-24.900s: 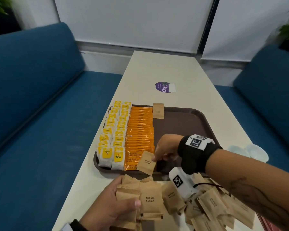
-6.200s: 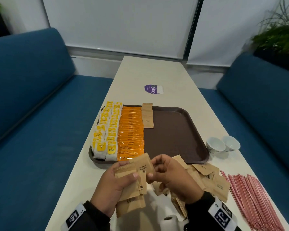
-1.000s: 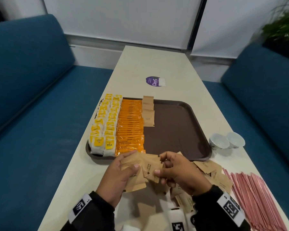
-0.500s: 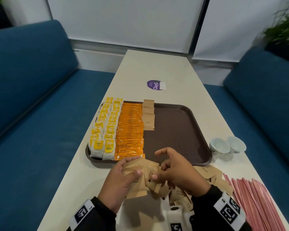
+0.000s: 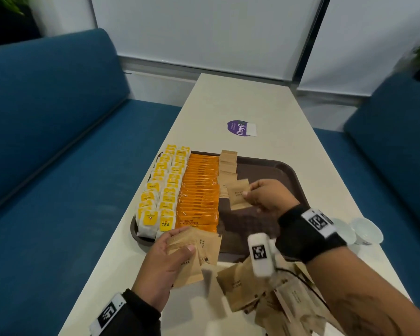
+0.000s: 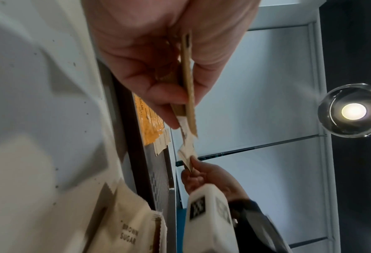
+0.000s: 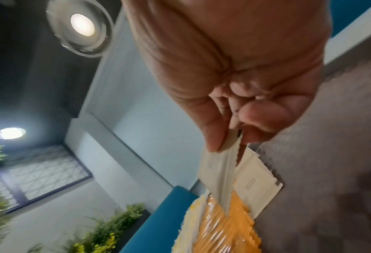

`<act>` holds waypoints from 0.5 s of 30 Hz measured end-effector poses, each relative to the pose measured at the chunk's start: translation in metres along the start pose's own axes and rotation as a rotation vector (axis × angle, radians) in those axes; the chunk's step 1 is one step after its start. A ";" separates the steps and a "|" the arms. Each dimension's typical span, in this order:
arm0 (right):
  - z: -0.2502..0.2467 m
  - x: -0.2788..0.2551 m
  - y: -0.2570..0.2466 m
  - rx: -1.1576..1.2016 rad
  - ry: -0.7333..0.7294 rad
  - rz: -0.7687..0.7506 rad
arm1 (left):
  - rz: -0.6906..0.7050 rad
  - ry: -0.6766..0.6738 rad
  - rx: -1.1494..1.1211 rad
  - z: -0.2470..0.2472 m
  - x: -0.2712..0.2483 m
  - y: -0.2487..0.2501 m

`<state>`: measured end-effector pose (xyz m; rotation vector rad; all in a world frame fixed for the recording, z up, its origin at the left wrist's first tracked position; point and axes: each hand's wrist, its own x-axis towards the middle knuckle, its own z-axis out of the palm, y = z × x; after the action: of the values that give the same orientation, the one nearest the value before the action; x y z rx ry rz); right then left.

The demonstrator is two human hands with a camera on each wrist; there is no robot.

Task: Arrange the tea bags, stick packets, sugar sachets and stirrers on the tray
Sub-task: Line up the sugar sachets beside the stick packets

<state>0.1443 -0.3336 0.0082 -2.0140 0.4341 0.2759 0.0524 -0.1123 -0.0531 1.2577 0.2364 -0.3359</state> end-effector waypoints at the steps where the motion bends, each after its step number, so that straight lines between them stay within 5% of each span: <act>1: 0.002 0.016 -0.003 0.004 -0.011 0.049 | -0.004 0.002 0.001 0.000 0.001 -0.001; 7: 0.017 0.076 -0.006 -0.061 -0.071 0.338 | -0.022 0.042 -0.002 -0.005 0.005 -0.004; 15: 0.030 0.097 -0.006 -0.582 -0.057 0.282 | -0.049 0.060 -0.011 -0.009 0.005 -0.008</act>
<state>0.2344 -0.3228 -0.0372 -2.4978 0.6587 0.6971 0.0545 -0.1063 -0.0653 1.2539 0.3198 -0.3387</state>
